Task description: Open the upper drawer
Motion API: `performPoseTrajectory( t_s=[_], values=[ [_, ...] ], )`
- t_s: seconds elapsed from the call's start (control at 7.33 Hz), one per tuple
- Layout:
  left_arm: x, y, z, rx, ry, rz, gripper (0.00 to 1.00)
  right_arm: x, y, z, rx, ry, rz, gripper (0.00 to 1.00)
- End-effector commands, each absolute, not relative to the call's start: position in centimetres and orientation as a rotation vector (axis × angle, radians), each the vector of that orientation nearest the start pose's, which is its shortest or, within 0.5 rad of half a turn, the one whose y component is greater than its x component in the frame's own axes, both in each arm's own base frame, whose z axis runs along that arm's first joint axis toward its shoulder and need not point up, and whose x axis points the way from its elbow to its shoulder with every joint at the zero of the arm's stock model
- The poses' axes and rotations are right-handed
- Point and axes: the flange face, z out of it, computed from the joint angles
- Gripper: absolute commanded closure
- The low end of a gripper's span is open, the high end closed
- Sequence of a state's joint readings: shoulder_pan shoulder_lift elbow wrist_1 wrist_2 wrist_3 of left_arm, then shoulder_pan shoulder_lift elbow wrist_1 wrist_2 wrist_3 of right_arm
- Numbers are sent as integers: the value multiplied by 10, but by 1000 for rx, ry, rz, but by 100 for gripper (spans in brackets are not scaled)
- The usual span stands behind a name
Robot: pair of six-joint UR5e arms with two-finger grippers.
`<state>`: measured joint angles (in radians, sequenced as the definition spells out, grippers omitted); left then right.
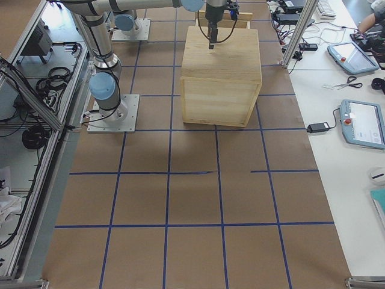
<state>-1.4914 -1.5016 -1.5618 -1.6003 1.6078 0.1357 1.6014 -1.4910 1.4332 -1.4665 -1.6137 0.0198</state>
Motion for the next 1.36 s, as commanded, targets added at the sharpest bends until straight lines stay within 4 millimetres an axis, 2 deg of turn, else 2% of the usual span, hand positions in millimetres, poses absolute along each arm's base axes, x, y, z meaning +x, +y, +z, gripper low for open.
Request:
performPoseTrajectory(
  t_s=[0.0,0.27,0.41,0.68,1.09,1.23],
  values=[
    [-93,-474,523,73,3101,-73,0,145,-516,505,-19,3185,72,0],
    [-95,-481,520,-5,3110,-64,0,145,-516,505,-19,3185,72,0],
    [-101,-484,513,-81,3116,-44,0,145,-516,504,-19,3185,74,0],
    [-115,-482,514,-132,3114,-51,0,144,-516,505,-16,3185,72,0],
    [-120,-476,517,-118,3116,-60,0,145,-516,505,-19,3185,72,0],
    [-120,-479,514,-118,3118,-58,0,145,-516,505,-19,3185,72,0]
  ],
)
